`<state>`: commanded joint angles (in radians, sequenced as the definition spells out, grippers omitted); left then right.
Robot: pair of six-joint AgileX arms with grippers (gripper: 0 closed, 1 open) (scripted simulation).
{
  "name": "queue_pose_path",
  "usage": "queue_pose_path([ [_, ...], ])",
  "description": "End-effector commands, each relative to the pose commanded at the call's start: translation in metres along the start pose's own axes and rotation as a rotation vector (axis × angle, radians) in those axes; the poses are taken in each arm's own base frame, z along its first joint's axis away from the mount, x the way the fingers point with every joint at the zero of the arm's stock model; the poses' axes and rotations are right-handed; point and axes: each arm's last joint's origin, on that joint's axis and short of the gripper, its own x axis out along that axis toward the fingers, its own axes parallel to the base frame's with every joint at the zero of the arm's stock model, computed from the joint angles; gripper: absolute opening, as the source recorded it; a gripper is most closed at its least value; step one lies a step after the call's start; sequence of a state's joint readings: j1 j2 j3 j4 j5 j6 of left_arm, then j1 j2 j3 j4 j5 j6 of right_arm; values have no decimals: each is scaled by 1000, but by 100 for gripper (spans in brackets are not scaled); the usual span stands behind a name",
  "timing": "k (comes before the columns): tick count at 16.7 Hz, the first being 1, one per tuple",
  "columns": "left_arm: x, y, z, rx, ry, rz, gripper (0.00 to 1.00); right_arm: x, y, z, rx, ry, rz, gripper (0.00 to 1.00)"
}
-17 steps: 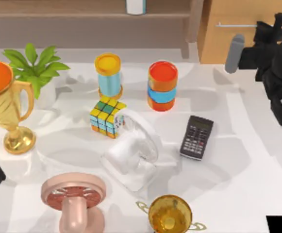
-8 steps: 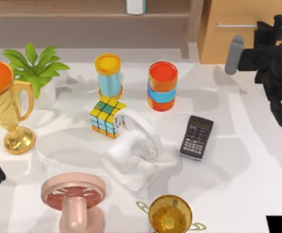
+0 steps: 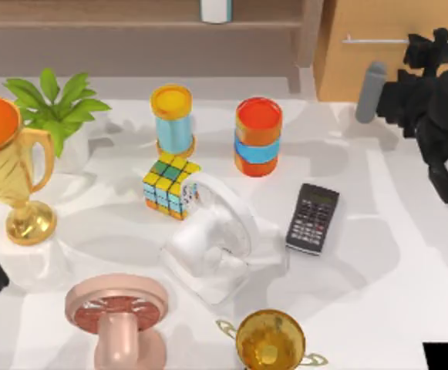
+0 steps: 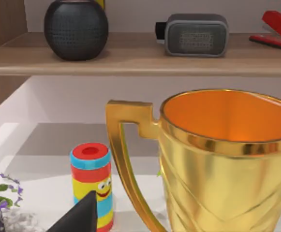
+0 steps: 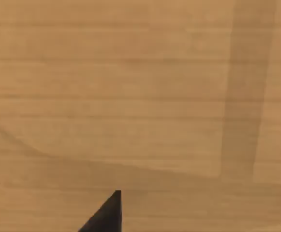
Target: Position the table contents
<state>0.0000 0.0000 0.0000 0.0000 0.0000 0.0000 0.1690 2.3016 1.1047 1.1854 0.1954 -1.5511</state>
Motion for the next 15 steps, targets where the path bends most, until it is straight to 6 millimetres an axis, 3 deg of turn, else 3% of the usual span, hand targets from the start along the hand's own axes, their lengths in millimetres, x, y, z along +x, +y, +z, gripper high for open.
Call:
queue_pose_path([
  [5, 0, 0, 0, 0, 0, 0, 100, 0, 0, 0, 0, 0, 0, 100],
  [6, 0, 0, 0, 0, 0, 0, 100, -8, 14, 1, -1, -4, 54, 100],
  [10, 0, 0, 0, 0, 0, 0, 100, -12, 5, -1, 3, 8, 28, 100],
  [15, 0, 0, 0, 0, 0, 0, 100, -32, 4, 0, 4, 5, 25, 100],
])
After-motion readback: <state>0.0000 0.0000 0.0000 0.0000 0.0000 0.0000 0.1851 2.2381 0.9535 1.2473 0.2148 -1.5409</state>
